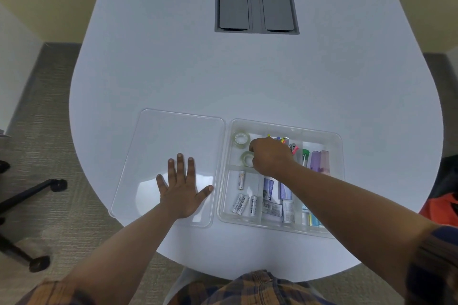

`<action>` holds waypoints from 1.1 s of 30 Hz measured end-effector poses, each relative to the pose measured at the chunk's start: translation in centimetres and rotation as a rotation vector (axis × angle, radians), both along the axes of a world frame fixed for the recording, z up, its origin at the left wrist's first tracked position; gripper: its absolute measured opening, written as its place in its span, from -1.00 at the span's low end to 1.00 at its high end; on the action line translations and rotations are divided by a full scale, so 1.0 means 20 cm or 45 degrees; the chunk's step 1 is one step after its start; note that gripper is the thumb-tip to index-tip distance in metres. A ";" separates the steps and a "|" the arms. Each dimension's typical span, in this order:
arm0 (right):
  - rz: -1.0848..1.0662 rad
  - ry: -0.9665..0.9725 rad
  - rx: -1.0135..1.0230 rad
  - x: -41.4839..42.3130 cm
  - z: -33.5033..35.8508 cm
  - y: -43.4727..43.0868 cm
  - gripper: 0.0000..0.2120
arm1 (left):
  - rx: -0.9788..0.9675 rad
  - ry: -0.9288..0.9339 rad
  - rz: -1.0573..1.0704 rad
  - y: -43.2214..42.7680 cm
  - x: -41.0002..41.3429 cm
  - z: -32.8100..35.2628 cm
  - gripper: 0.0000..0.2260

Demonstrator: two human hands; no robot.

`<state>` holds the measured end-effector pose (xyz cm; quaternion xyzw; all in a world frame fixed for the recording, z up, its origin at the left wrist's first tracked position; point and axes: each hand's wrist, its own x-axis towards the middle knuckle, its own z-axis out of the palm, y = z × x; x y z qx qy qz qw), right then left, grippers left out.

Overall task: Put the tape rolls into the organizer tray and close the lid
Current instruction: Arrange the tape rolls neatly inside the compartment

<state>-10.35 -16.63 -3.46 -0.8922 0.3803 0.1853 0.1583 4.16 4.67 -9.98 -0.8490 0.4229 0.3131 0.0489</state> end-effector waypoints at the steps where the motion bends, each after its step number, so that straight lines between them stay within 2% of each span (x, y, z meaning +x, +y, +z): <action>1: -0.019 0.007 -0.001 0.01 0.01 -0.01 -0.71 | -0.001 0.004 0.003 0.00 0.00 0.00 -0.15; 4: -0.060 -0.040 -0.008 0.02 0.05 -0.03 -0.66 | -0.010 -0.004 0.011 0.00 0.00 -0.01 -0.15; 10: 0.002 -0.033 0.024 0.03 0.05 -0.01 -0.74 | -0.017 0.003 0.013 0.00 0.00 -0.01 -0.14; 14: -0.029 -0.155 -0.017 0.00 0.04 0.02 -0.68 | -0.018 0.009 0.011 0.00 -0.01 0.00 -0.15; 16: 0.043 -0.192 -0.091 0.00 0.03 0.04 -0.59 | -0.019 0.007 0.013 0.00 -0.01 0.00 -0.15; 19: 0.173 -0.121 -0.116 0.01 0.03 0.04 -0.40 | -0.015 0.017 0.010 0.00 0.00 0.01 -0.15; 27: 0.271 0.163 -0.153 0.11 0.09 0.00 -0.55 | -0.024 0.017 0.013 0.00 0.00 0.00 -0.15; 33: 0.320 0.236 -0.128 0.14 0.11 -0.02 -0.72 | -0.040 0.007 0.008 0.00 0.00 -0.01 -0.15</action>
